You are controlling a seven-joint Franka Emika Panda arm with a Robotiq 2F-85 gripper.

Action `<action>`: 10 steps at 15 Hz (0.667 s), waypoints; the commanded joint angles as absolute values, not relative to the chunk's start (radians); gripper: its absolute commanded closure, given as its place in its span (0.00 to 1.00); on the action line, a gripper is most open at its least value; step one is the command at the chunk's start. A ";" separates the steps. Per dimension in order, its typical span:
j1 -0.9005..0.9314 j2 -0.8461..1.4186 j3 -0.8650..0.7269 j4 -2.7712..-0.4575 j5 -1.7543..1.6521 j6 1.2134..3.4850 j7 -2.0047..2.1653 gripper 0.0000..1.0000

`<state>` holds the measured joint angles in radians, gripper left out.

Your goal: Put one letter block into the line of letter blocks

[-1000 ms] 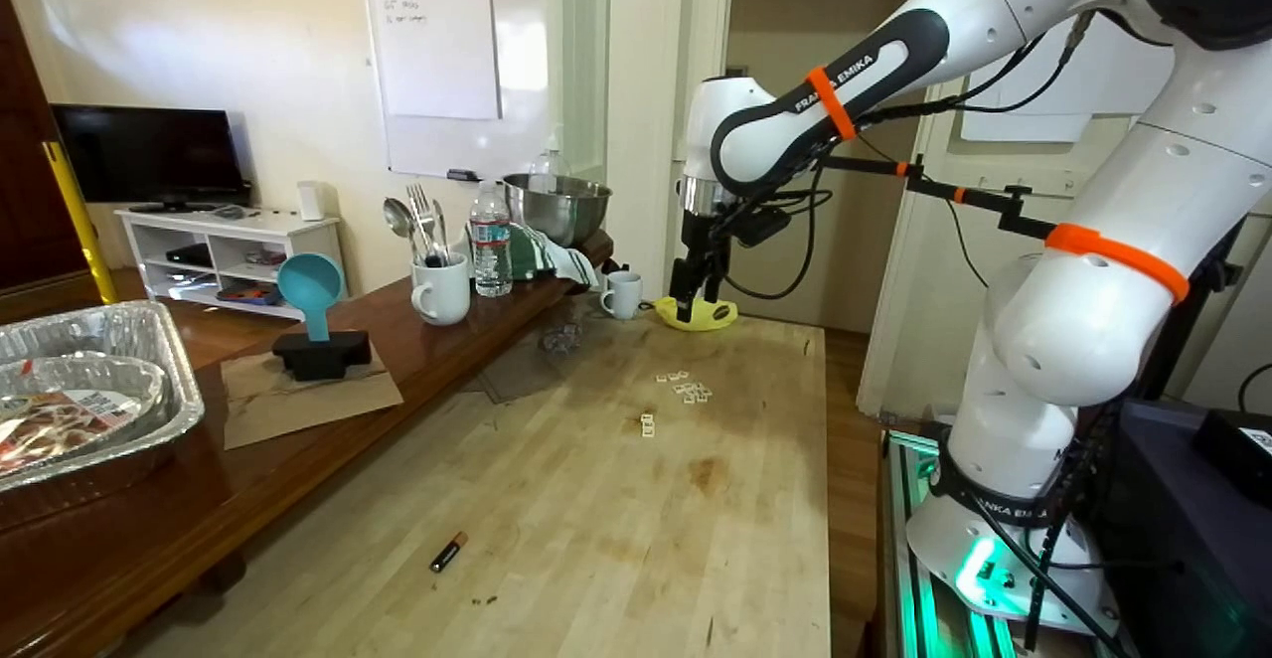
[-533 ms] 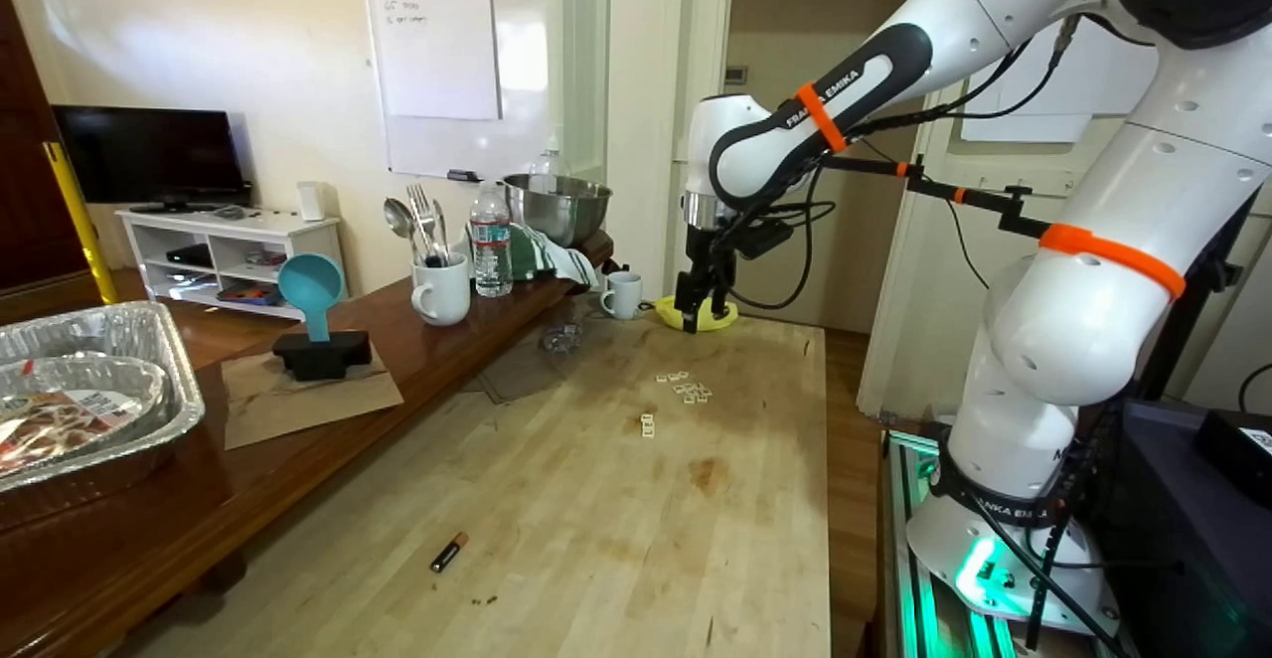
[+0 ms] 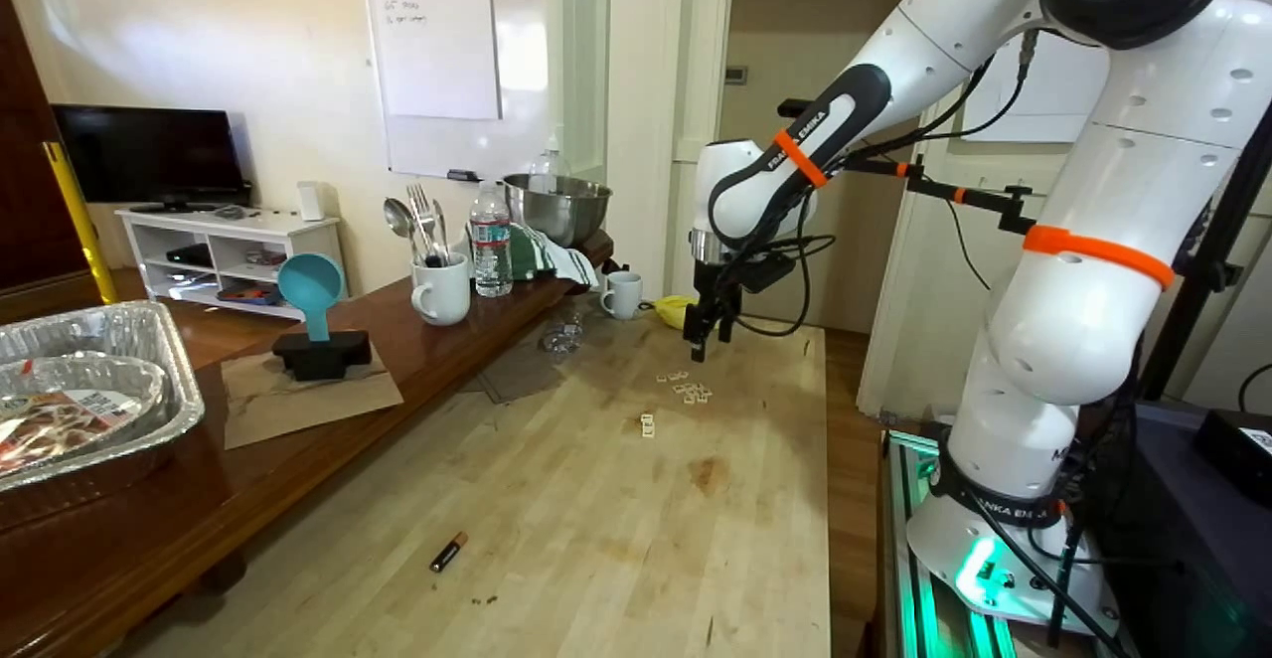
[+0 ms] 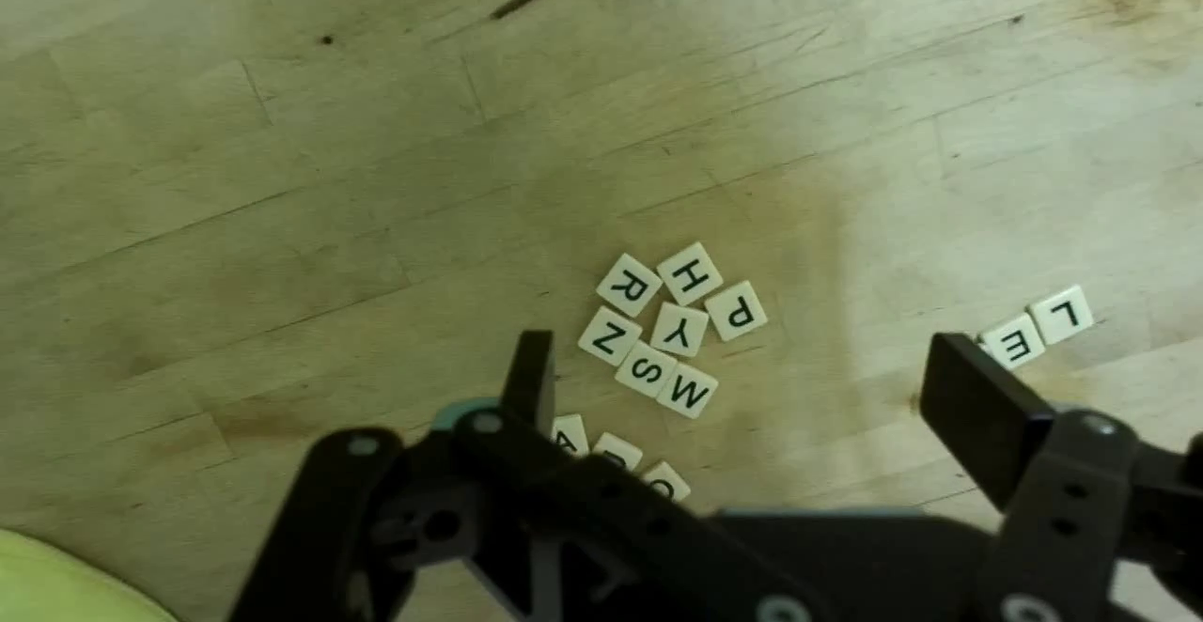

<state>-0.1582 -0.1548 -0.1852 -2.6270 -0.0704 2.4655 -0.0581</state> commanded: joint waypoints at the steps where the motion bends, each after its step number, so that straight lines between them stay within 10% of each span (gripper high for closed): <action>1: -0.152 -0.069 -0.200 -2.638 0.028 2.587 -0.132 0.26; 10: -0.165 0.077 -0.170 -2.618 0.238 2.777 -0.283 0.93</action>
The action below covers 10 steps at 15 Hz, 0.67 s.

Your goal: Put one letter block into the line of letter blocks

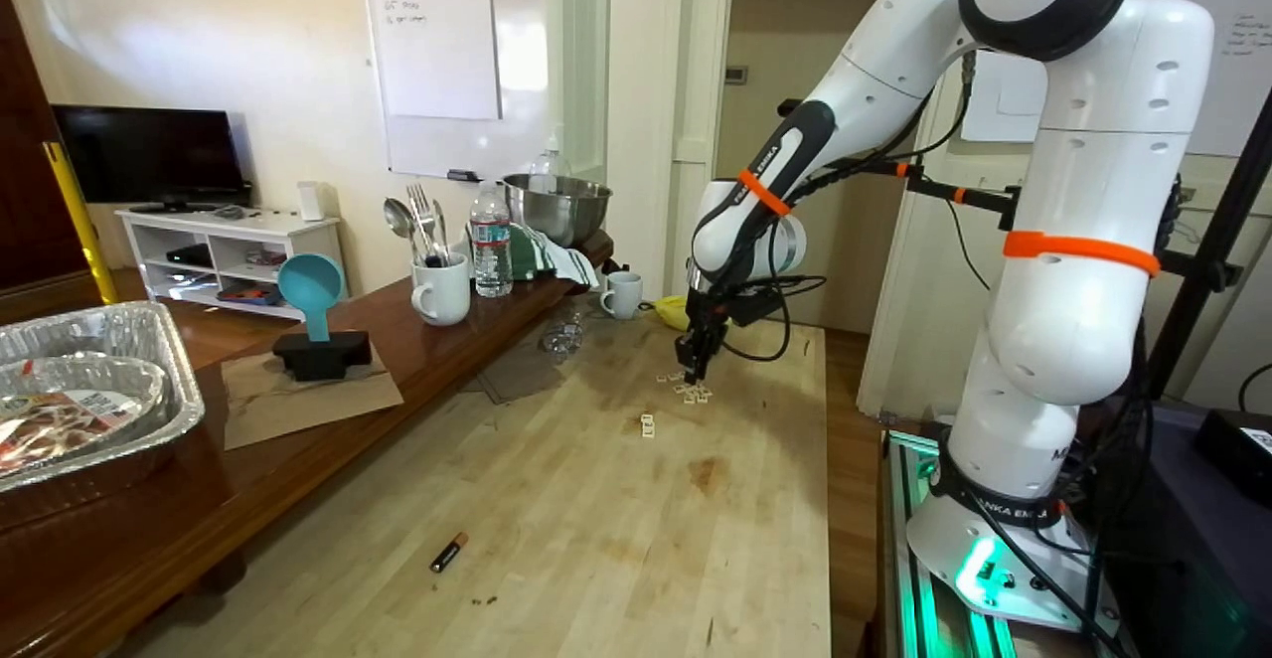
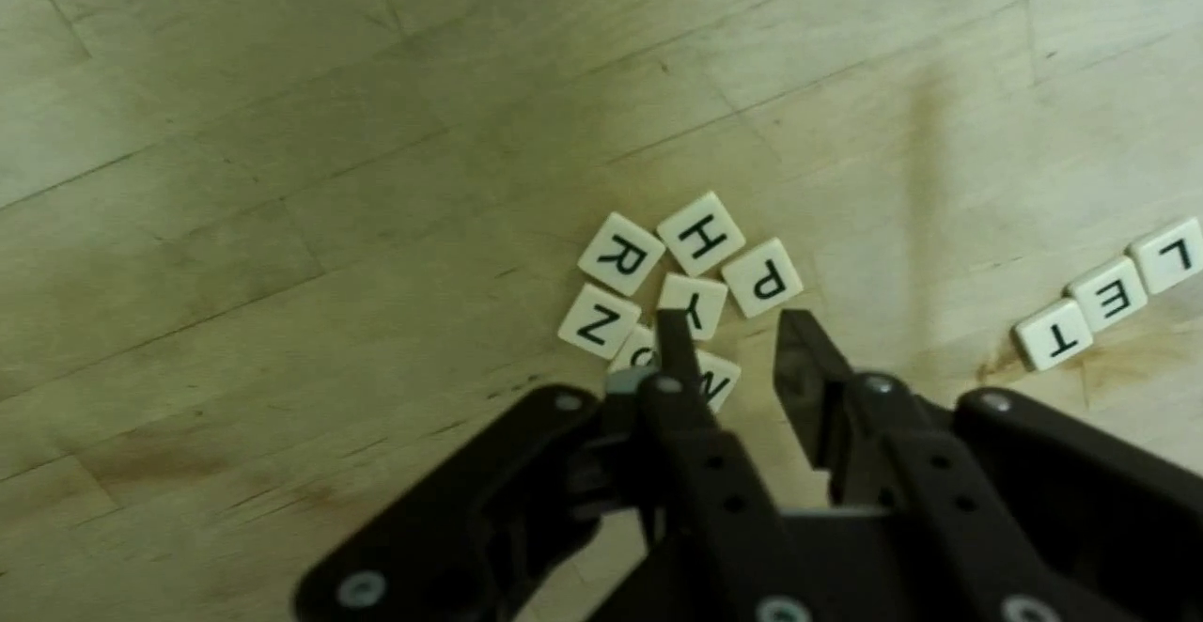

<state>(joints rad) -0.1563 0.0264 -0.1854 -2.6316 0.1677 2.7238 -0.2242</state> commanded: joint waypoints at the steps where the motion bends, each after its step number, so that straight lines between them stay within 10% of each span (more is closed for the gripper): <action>1: -0.168 0.088 -0.165 -2.615 0.252 2.791 -0.294 0.99; 10: -0.169 0.153 -0.167 -2.574 0.342 2.833 -0.307 1.00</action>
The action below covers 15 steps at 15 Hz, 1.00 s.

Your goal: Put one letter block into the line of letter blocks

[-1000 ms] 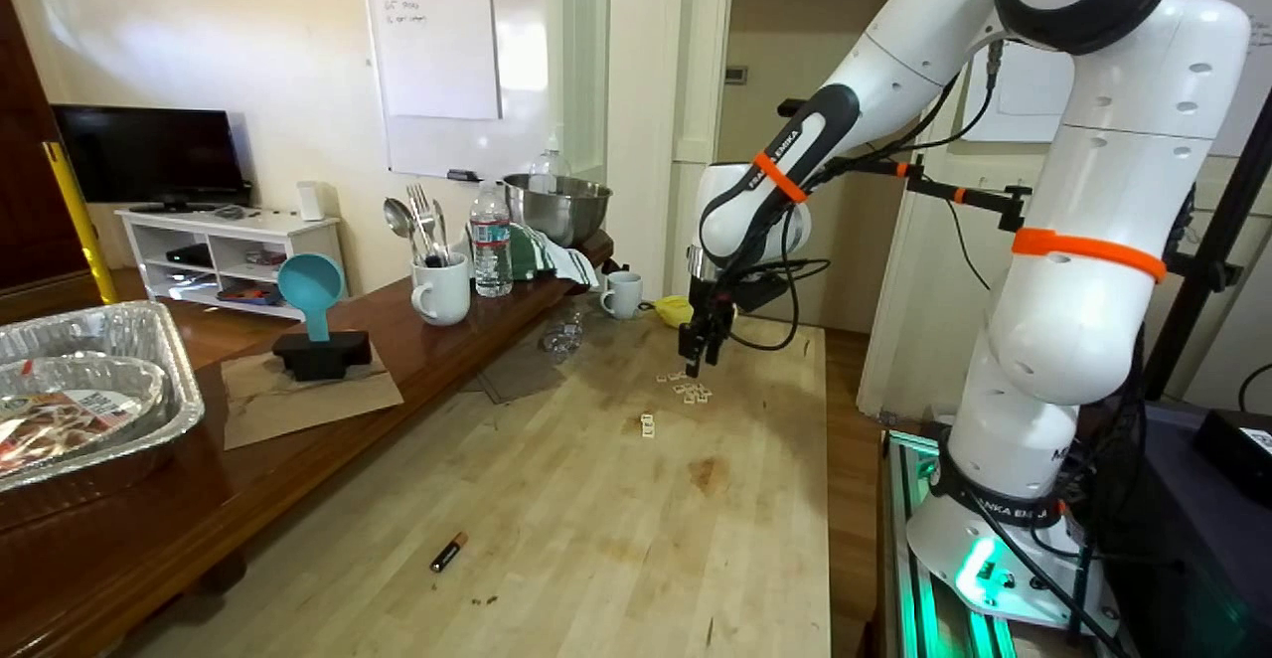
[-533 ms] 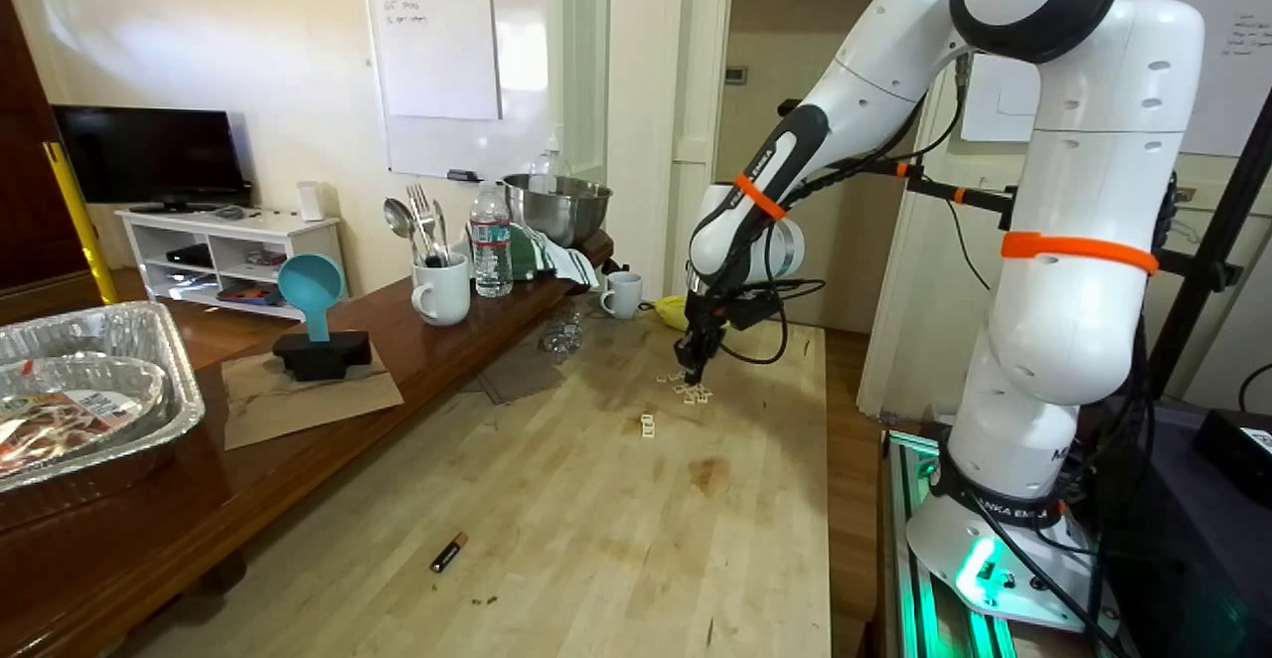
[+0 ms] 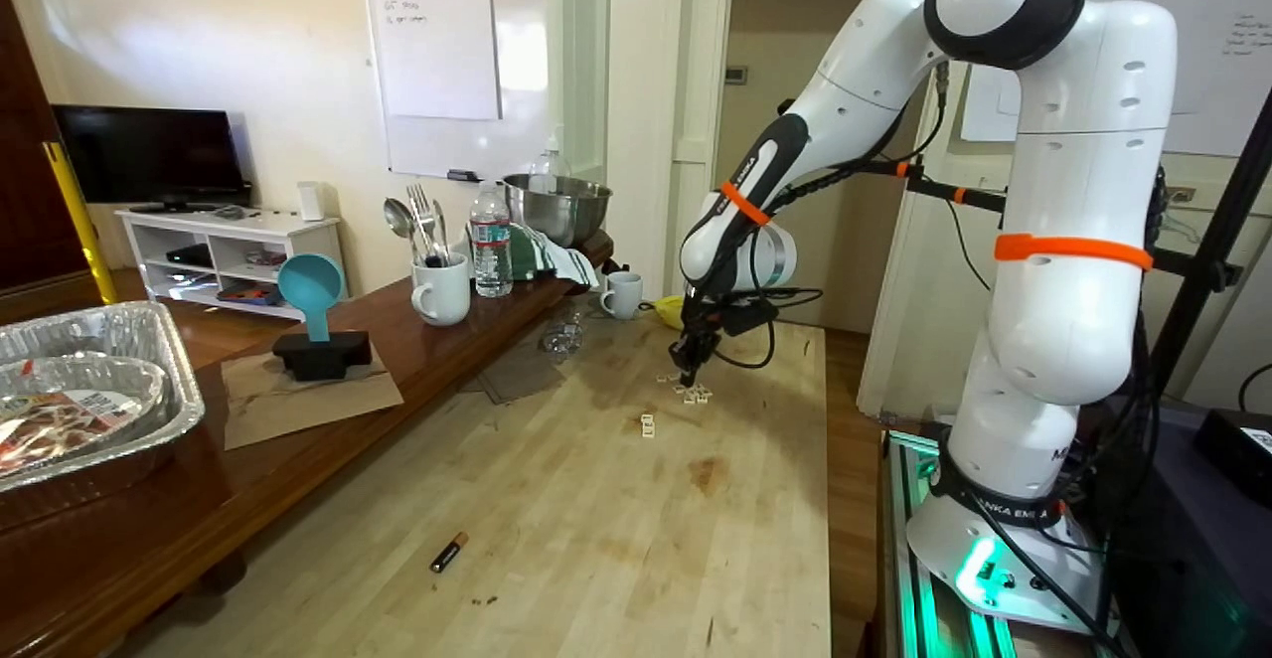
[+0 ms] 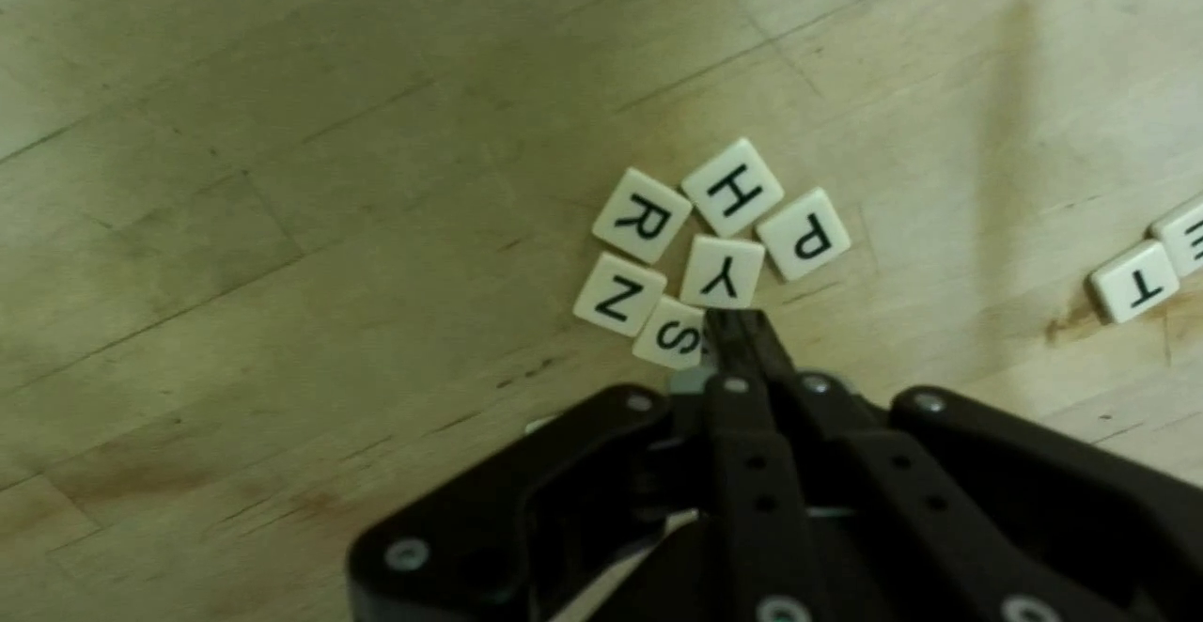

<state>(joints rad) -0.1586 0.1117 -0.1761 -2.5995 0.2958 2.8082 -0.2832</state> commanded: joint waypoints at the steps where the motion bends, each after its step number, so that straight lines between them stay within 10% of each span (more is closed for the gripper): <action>1: -0.169 0.157 -0.167 -2.570 0.346 2.833 -0.306 1.00; 15: -0.188 0.201 -0.161 -2.542 0.373 2.858 -0.325 1.00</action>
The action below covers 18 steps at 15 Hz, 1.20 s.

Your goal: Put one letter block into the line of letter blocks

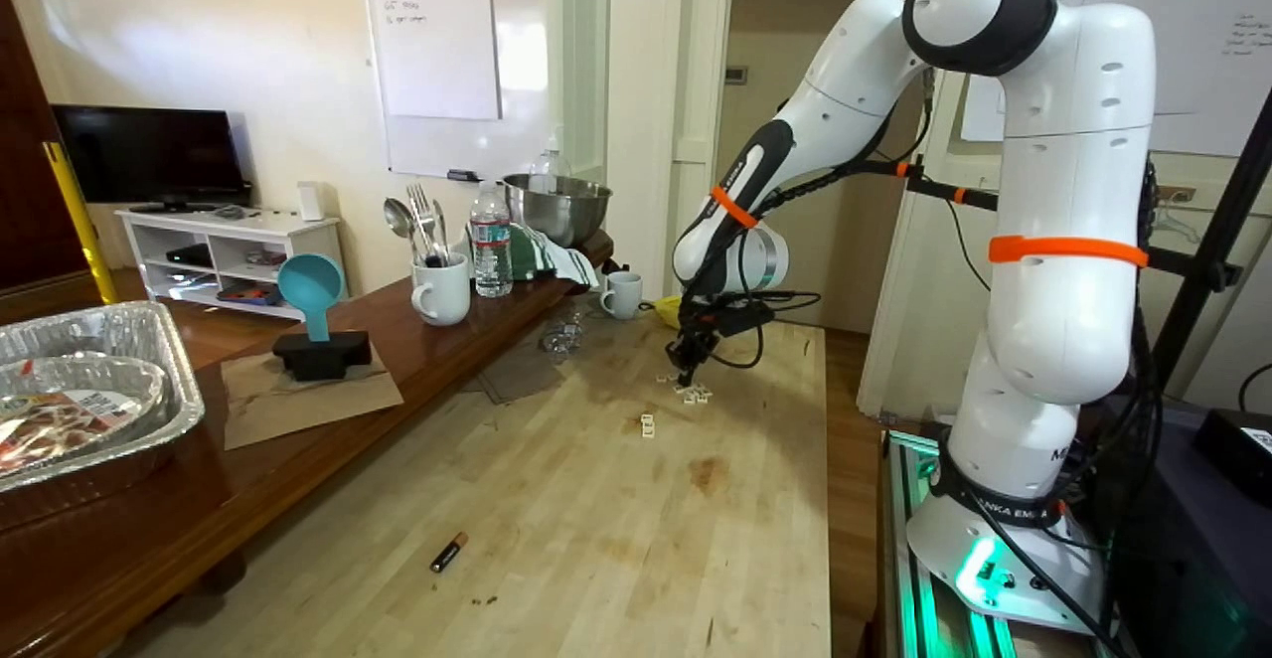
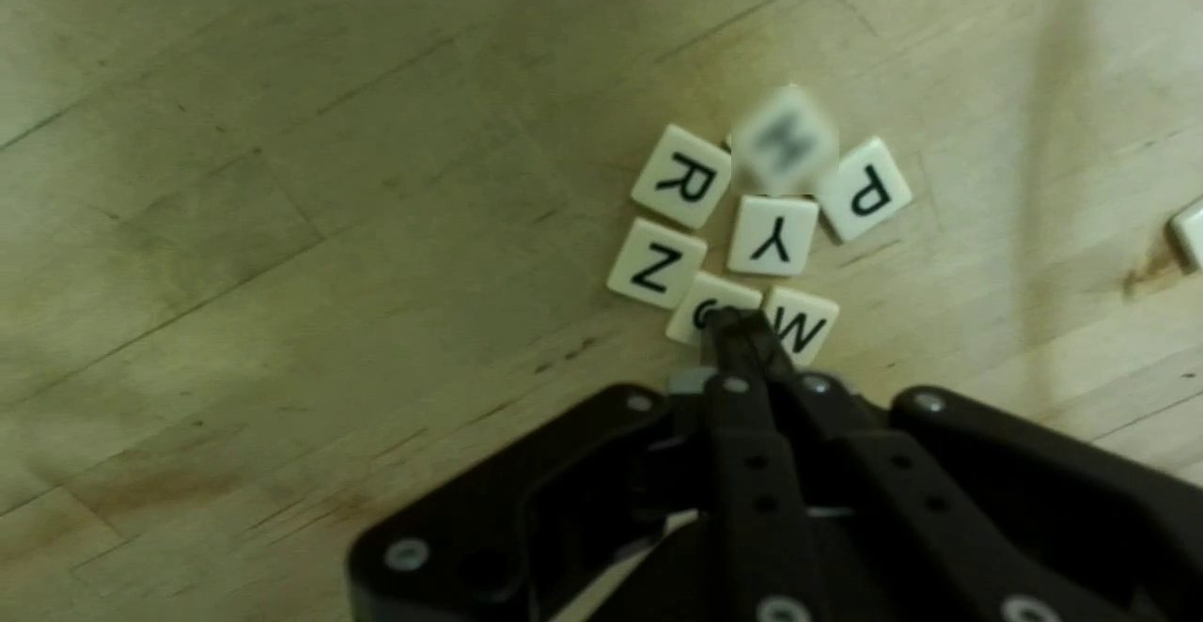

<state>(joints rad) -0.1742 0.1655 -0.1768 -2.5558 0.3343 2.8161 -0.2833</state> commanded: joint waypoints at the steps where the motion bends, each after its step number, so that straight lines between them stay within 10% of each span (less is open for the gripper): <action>1: -0.189 0.205 -0.156 -2.540 0.375 2.870 -0.340 1.00; 18: -0.193 0.228 -0.141 -2.542 -0.079 2.853 -0.524 1.00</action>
<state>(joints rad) -0.1725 0.1843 -0.1453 -2.5424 0.0078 2.8578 -0.5079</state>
